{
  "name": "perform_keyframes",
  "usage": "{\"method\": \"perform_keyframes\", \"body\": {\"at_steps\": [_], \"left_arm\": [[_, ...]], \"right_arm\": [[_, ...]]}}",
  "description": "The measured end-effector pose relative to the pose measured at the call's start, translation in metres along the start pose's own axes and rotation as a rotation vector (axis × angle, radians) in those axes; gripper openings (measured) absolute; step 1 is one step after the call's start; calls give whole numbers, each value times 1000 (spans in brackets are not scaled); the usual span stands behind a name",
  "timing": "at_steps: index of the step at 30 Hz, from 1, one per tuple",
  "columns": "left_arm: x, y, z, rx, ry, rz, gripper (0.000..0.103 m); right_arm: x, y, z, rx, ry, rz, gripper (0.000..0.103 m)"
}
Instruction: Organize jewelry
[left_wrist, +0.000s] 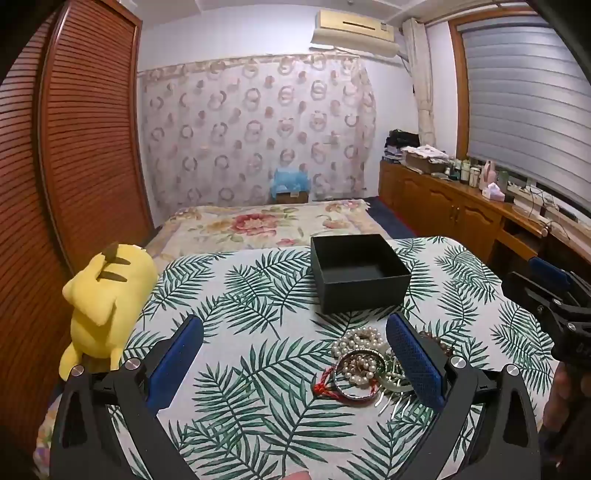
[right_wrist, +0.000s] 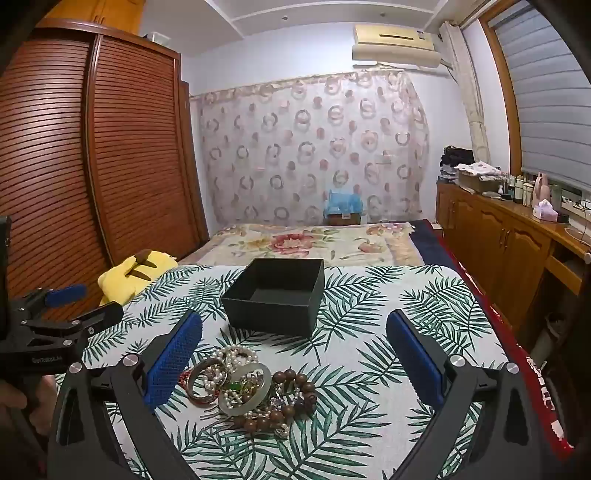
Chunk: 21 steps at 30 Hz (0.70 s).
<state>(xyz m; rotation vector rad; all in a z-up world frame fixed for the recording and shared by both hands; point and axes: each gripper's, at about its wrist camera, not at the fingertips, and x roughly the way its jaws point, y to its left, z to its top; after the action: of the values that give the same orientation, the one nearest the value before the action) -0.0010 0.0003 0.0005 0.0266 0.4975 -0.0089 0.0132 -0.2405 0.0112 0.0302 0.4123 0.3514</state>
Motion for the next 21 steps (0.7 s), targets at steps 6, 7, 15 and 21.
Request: {"method": "perform_keyframes", "body": {"at_steps": [6,7,15,21], "left_arm": [[0,1,0,0,7,0,96],[1,1,0,0,8,0,96],[-3,-2,4,3,1,2,96],[-6,-2,9,2,-2,0,96]], "right_arm": [[1,0,0,-1,1,-1,100],[1,0,0,-1,1,-2,100],[1,0,0,4,0,1,100],[0,0,0,5,-1,2,100]]}}
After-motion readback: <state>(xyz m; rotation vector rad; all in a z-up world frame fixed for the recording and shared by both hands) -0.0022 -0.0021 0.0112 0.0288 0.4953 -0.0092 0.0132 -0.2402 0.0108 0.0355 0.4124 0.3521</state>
